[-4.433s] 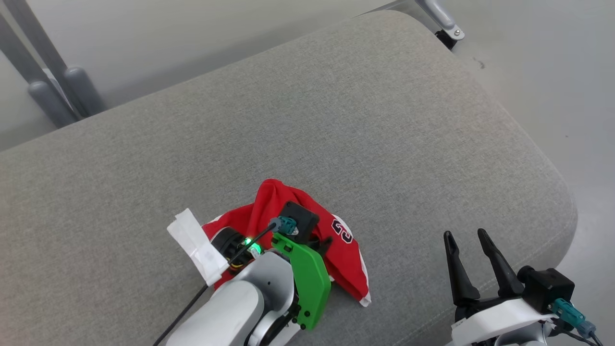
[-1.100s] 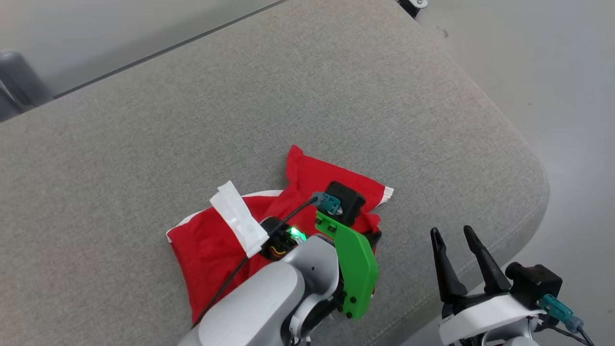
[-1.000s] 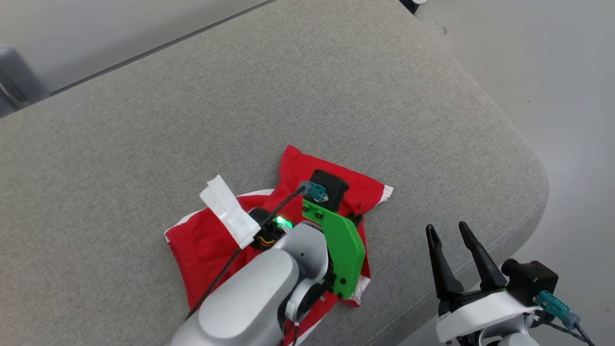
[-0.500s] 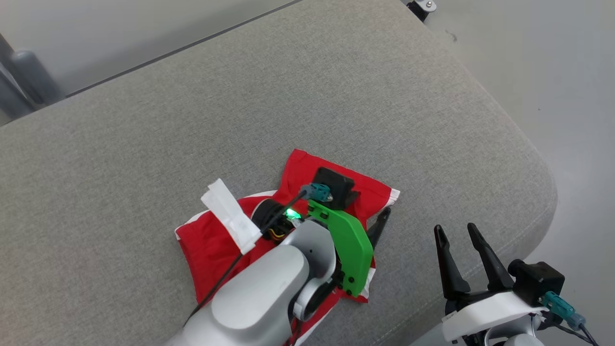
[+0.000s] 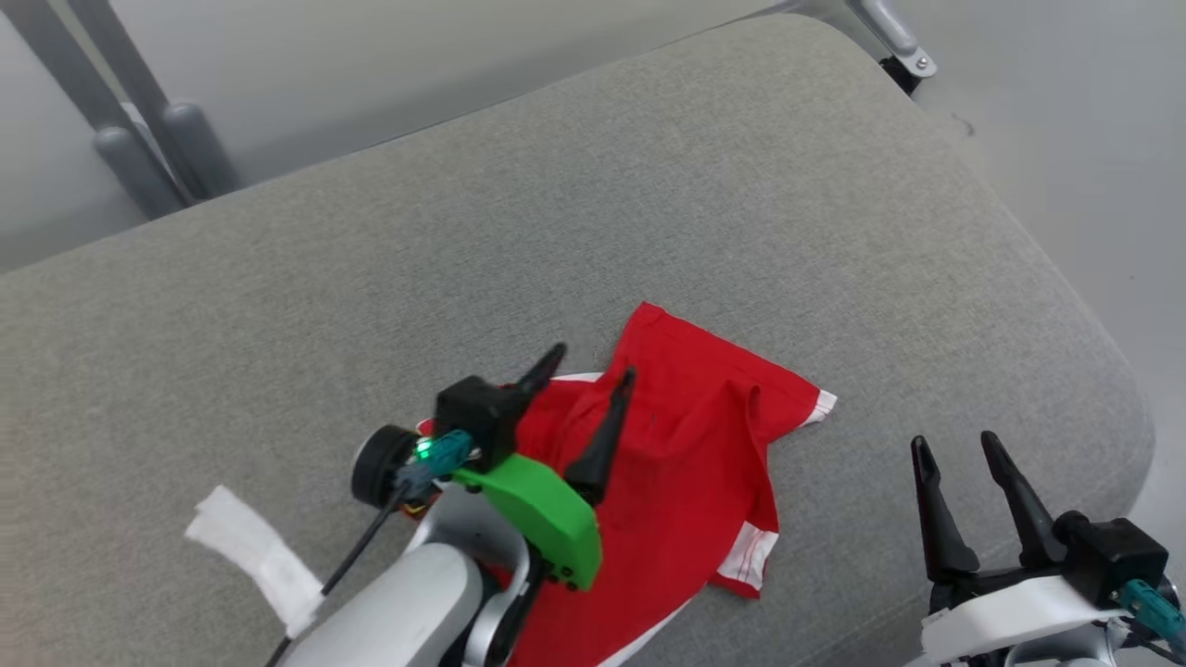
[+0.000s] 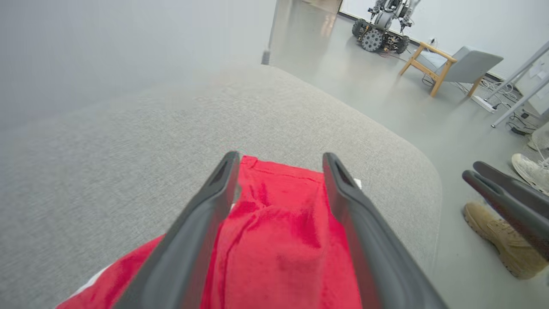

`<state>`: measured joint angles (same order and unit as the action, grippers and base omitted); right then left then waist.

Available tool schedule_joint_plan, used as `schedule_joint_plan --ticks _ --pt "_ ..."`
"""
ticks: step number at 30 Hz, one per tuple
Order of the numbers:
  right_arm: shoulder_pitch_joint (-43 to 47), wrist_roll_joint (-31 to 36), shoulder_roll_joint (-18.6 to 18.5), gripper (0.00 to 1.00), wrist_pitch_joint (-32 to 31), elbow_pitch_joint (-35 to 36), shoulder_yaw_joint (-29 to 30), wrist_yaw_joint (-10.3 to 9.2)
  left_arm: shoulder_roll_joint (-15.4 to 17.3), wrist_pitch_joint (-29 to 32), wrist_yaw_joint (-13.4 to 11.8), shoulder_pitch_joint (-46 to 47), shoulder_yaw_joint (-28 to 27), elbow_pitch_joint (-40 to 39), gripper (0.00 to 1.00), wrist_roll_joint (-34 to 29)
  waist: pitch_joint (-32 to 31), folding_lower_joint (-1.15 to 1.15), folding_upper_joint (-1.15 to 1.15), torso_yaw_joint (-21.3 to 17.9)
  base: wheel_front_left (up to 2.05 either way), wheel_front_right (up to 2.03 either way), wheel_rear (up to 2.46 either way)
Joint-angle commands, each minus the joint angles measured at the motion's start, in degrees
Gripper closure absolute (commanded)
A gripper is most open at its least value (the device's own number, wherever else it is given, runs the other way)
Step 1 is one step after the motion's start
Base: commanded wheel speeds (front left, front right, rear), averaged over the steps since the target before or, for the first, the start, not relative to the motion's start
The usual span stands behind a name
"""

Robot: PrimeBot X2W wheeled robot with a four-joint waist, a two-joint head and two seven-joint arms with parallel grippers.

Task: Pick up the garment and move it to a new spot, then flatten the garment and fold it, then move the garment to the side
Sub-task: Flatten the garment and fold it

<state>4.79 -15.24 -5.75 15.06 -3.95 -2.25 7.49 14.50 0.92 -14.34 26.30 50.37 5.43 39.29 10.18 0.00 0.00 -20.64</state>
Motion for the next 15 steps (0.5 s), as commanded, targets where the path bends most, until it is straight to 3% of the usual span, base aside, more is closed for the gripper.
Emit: schedule_joint_plan --ticks 1,6,10,15 --pt "0.74 0.72 -0.96 0.00 0.17 0.79 0.50 0.00 1.63 -2.38 -1.72 -2.32 -1.71 -0.61 0.00 -0.31 -3.25 0.00 0.00 4.48 0.00 0.00 0.00" --pt "0.99 1.42 -3.50 0.00 0.17 2.58 1.91 0.00 5.13 -11.21 -6.06 -9.23 -6.11 -0.84 0.00 -1.19 -5.93 0.00 0.00 9.35 0.00 0.00 0.00" --pt "1.71 2.04 -5.36 0.00 0.17 2.63 2.29 0.00 6.92 -14.75 -8.07 -14.82 -8.98 0.63 0.00 -1.20 -7.70 0.00 0.00 13.19 0.00 0.00 0.00" --pt "2.82 2.33 -6.41 0.00 0.17 1.41 2.48 0.00 7.54 -16.20 -6.59 -20.87 -12.50 1.39 0.00 -4.01 -9.80 0.00 0.00 17.02 0.00 0.00 0.00"
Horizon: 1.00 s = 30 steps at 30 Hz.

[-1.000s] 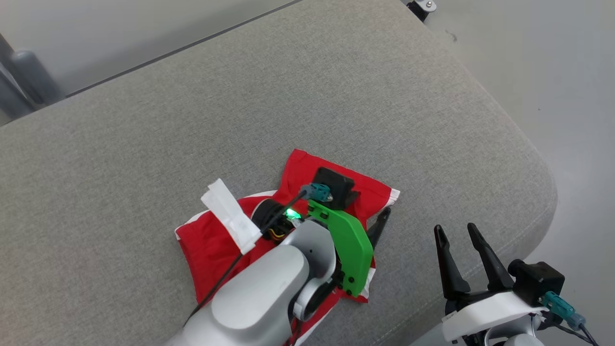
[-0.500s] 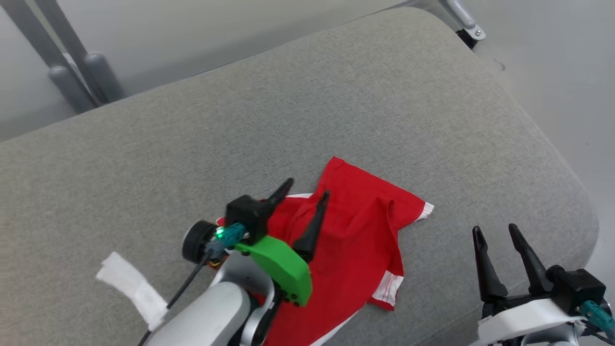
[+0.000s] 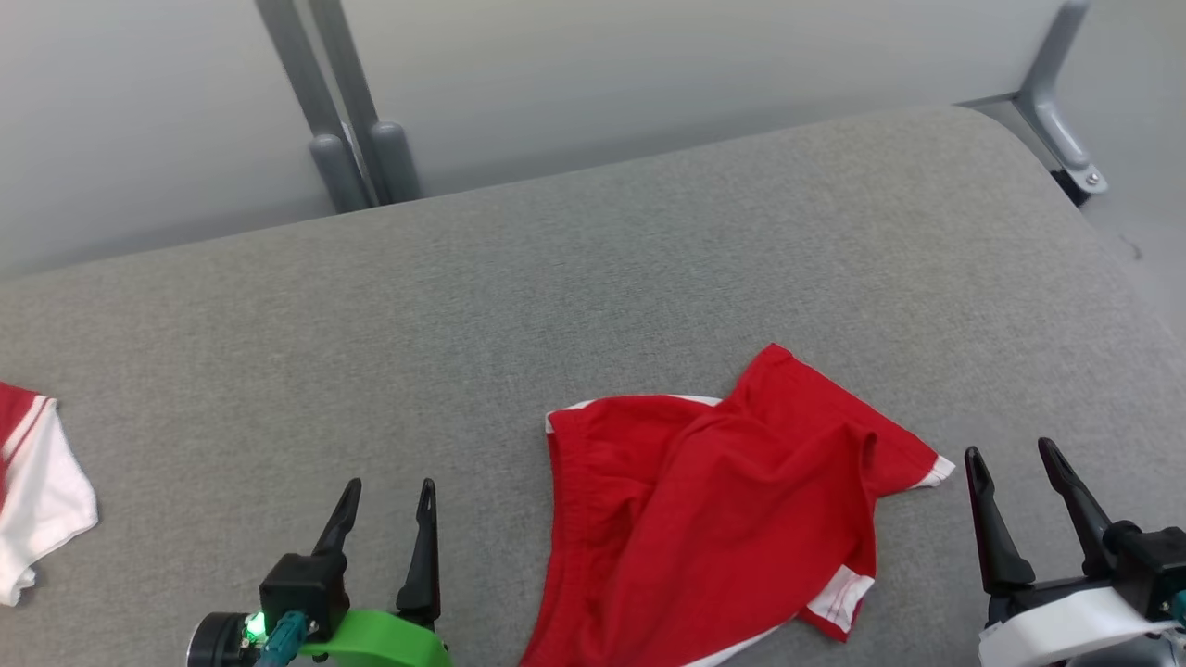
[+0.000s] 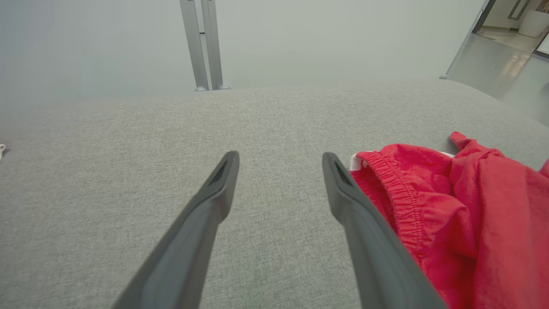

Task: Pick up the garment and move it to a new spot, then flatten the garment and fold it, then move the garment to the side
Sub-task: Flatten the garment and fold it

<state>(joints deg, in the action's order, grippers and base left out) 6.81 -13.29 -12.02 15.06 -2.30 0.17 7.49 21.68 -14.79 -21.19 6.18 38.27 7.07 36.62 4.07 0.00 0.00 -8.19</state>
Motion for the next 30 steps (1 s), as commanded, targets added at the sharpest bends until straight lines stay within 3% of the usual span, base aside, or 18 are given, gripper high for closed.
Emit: schedule_joint_plan --ticks 1,6,15,19,23,30 --pt "0.95 0.54 -0.32 0.00 0.17 -0.38 -0.05 0.00 -0.21 -0.53 1.13 -1.60 -2.02 -1.26 0.00 -2.37 -3.96 0.00 0.00 5.33 0.00 0.00 0.00" --pt "1.74 1.37 -0.10 0.00 0.17 -1.45 -0.57 0.00 -2.44 -0.41 5.72 -8.00 -8.88 -2.01 0.00 -8.05 -5.12 0.00 0.00 8.06 0.00 0.00 0.00" --pt "2.55 2.07 2.05 0.00 0.17 -3.20 -0.86 0.00 -8.70 -0.42 19.71 -15.48 -23.72 -1.07 0.00 -15.81 -6.56 0.00 0.00 10.13 0.00 0.00 0.00" --pt "2.76 2.14 2.70 0.00 0.17 -3.79 -0.62 0.00 -11.23 -0.42 24.14 -16.64 -29.13 -0.21 0.00 -18.85 -6.52 0.00 0.00 10.20 0.00 0.00 0.00" --pt "3.03 2.26 3.01 0.00 0.18 -4.19 -0.35 0.00 -13.20 -0.42 26.72 -16.99 -33.03 -0.23 0.00 -21.70 -6.23 0.00 0.00 9.96 0.00 0.00 0.00" --pt "2.64 2.41 3.49 0.00 0.17 -4.50 -0.24 0.00 -14.37 -0.43 28.45 -17.22 -36.88 0.11 0.00 -23.59 -5.92 0.00 0.00 9.65 0.00 0.00 0.00"
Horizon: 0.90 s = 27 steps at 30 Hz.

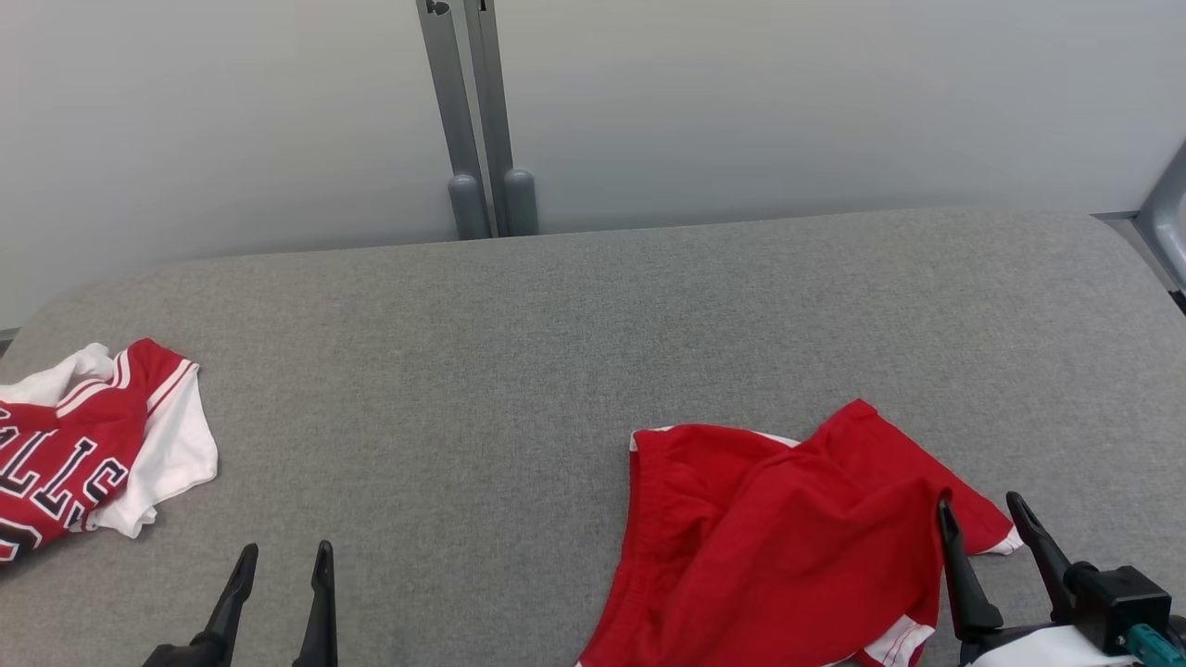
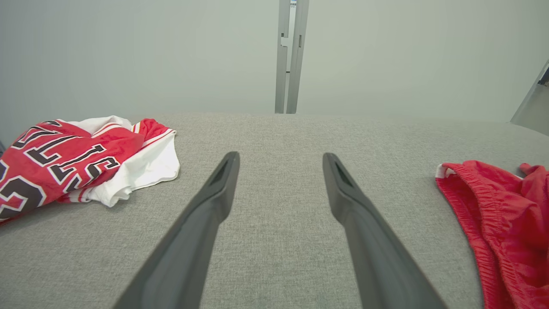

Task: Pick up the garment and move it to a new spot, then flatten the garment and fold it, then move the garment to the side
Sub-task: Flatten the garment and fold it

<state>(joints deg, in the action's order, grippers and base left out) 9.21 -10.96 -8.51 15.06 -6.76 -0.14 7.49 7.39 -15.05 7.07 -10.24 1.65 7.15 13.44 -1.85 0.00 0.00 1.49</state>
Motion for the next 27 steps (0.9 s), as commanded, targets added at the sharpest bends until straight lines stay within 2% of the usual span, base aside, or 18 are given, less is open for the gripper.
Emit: schedule_joint_plan --ticks 1,14,27 --pt "0.20 0.08 0.01 0.00 0.17 -0.12 0.06 0.00 -0.04 -0.17 0.30 -0.87 -0.55 0.17 0.00 -0.59 0.02 0.00 0.00 -0.04 0.00 0.00 0.00" --pt "-1.18 0.12 -0.37 0.00 0.17 -0.74 -0.80 0.00 1.94 -0.18 0.39 -0.88 1.70 0.12 0.00 1.22 0.37 0.00 0.00 0.28 0.00 0.00 0.00" --pt "-1.45 0.41 -0.74 0.00 0.17 0.07 -1.19 0.00 2.35 -0.18 0.40 -1.12 1.73 -0.18 0.00 1.24 0.21 0.00 0.00 0.43 0.00 0.00 0.00"
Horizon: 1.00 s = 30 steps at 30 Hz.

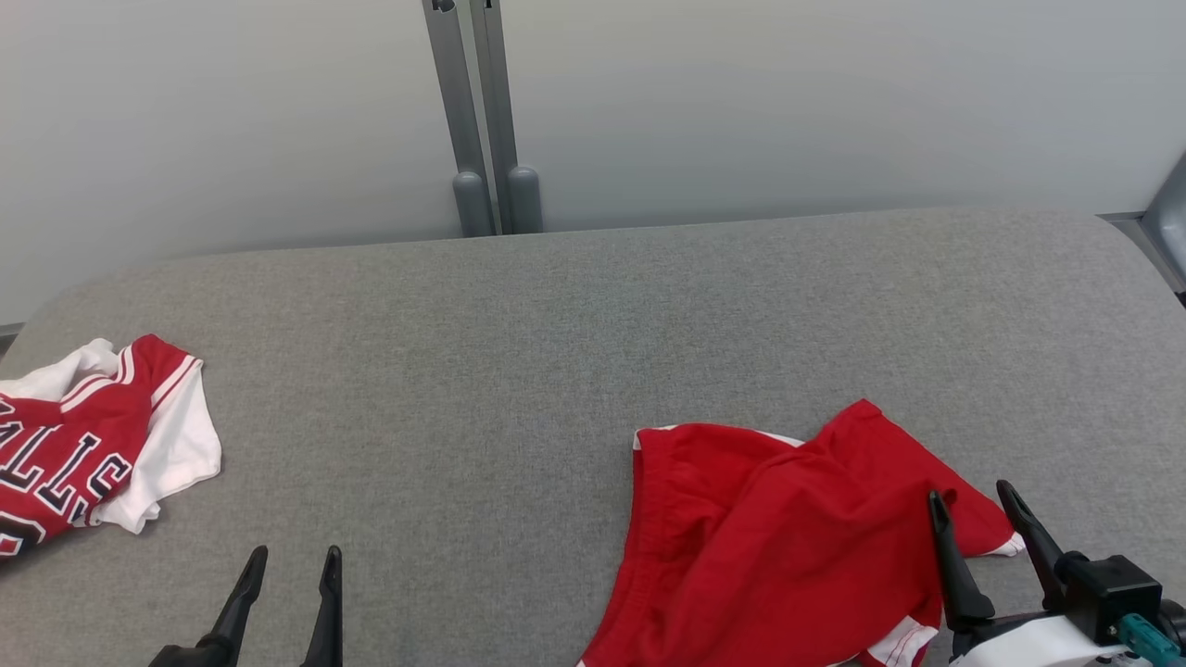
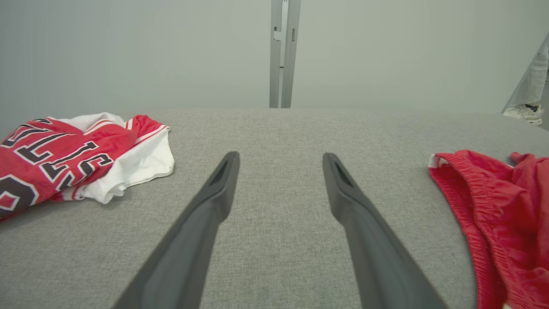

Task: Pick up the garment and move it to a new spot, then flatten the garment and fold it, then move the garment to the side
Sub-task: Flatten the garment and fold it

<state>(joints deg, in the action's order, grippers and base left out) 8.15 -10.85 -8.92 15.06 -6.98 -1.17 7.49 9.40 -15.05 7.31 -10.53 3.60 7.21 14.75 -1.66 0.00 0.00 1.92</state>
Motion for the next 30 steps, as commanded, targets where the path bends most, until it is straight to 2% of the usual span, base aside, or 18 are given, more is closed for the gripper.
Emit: schedule_joint_plan --ticks 1,4,8,14,20,25,30 --pt "-0.25 0.28 -0.32 0.00 0.17 0.77 -0.47 0.00 0.27 -0.18 0.16 -0.80 -0.20 -0.39 0.00 -0.32 0.02 0.00 0.00 0.00 0.00 0.00 0.00" --pt "1.49 -0.03 -1.46 0.00 0.17 1.59 -2.27 0.00 0.78 -0.17 0.16 -1.49 1.35 0.30 0.00 -1.25 -0.16 0.00 0.00 -0.11 0.00 0.00 0.00" --pt "5.01 -1.63 -5.09 0.00 -0.68 -0.14 -6.34 0.00 2.77 1.91 0.16 -1.81 6.26 0.72 0.00 -0.54 -0.39 0.00 0.00 0.03 0.00 0.00 0.00" --pt "8.35 -5.43 -9.64 0.00 -10.22 0.62 -11.45 0.00 7.61 15.32 0.12 -2.95 16.02 -6.33 0.00 5.66 0.56 0.00 0.00 -0.78 0.00 0.00 0.00" --pt "6.74 -8.51 -9.49 0.00 -15.80 1.16 -13.97 0.00 11.57 25.62 0.10 -3.38 21.91 -14.09 0.00 11.24 1.52 0.00 0.00 -1.86 0.00 0.00 0.00" --pt "5.52 -9.05 -8.91 0.00 -16.10 1.04 -14.81 0.00 13.67 28.77 0.10 -0.78 25.59 -16.54 0.00 13.29 2.67 0.00 0.00 -2.03 0.00 0.00 0.00" --pt "3.44 -9.05 -8.44 0.00 -15.33 0.25 -15.54 0.00 13.98 28.87 0.10 2.48 29.11 -16.07 0.00 14.74 3.85 0.00 0.00 -2.44 0.00 0.00 0.00"
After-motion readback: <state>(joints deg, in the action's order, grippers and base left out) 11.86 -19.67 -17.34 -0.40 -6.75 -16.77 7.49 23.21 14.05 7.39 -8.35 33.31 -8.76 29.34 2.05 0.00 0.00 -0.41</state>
